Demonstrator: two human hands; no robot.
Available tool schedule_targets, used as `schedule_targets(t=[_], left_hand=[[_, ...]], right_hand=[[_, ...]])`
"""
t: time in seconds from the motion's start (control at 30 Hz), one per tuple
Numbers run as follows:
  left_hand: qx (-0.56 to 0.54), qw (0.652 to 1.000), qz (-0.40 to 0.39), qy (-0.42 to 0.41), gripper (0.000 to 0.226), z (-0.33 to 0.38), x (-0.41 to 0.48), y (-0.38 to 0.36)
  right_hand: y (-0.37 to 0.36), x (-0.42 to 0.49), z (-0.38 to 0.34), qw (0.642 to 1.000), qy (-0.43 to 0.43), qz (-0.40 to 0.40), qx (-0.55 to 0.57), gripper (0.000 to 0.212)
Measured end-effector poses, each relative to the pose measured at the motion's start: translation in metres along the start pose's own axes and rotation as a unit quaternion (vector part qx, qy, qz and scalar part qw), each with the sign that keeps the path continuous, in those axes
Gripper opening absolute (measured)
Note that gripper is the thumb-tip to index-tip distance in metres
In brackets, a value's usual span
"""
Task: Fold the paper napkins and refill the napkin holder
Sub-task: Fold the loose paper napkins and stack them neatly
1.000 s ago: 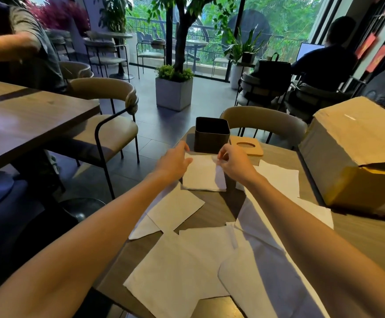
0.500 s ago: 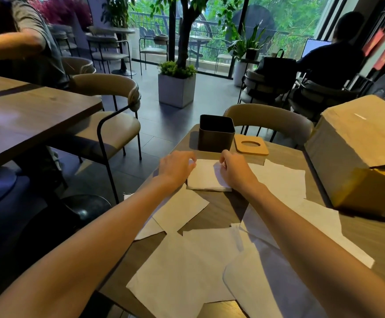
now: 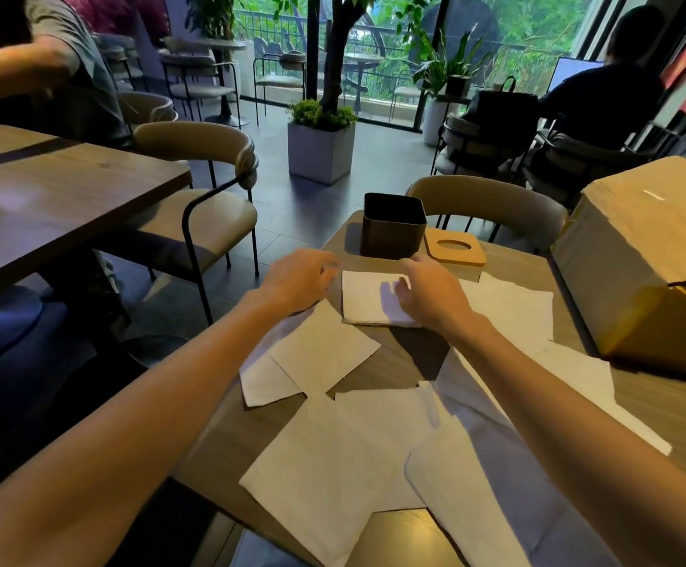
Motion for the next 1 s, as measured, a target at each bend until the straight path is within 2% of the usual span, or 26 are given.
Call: schedule_targets(t=[0.07,0.17,0.3,0.37,0.5,0.67,0.77,0.87,1.0], left_hand=[[-0.020,0.998,-0.059,-0.030,0.025,-0.003,-0.013,0.010],[0.029,0.987,-0.145,-0.069,0.024,-0.011,-0.029,0.014],[0.038,0.984,-0.166,-0.061,0.041,-0.015,-0.043,0.014],[0.016,0.986,-0.163,-0.036,0.043,-0.013,-0.044,0.011],[-0.045,0.991,-0.128,0.016,0.028,-0.012,-0.043,0.002],[-0.054,0.993,-0.099,0.029,0.015,-0.011,-0.041,-0.002],[-0.089,0.991,-0.088,0.045,0.012,-0.014,-0.041,0.006],[-0.151,0.983,-0.091,0.050,0.014,-0.012,-0.043,0.025],[-0.233,0.967,-0.074,0.070,0.016,-0.009,-0.030,0.042]], right_hand=[[0.001,-0.009,-0.018,0.996,0.034,-0.070,0.039,0.024],[-0.003,-0.029,-0.040,0.985,0.051,-0.163,0.038,0.030],[-0.008,-0.047,-0.053,0.978,0.026,-0.207,0.005,0.039],[-0.008,-0.049,-0.055,0.978,0.010,-0.208,-0.002,0.040],[-0.007,-0.054,-0.057,0.978,0.001,-0.209,0.019,0.035],[-0.006,-0.055,-0.055,0.981,-0.003,-0.188,0.038,0.030],[0.001,-0.054,-0.055,0.985,0.000,-0.157,0.067,0.024],[0.016,-0.049,-0.052,0.982,0.003,-0.112,0.150,0.015],[0.042,-0.036,-0.039,0.974,0.000,-0.045,0.224,0.022]])
Point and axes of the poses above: each hand's wrist, its own x-axis towards the middle knuckle, its own y-axis out of the back of the hand, z = x × y, the point moved 4 cm from there along x, towards the middle knuckle, and after that the axes turned 2 degrees about -z, right-handed, at the moved point
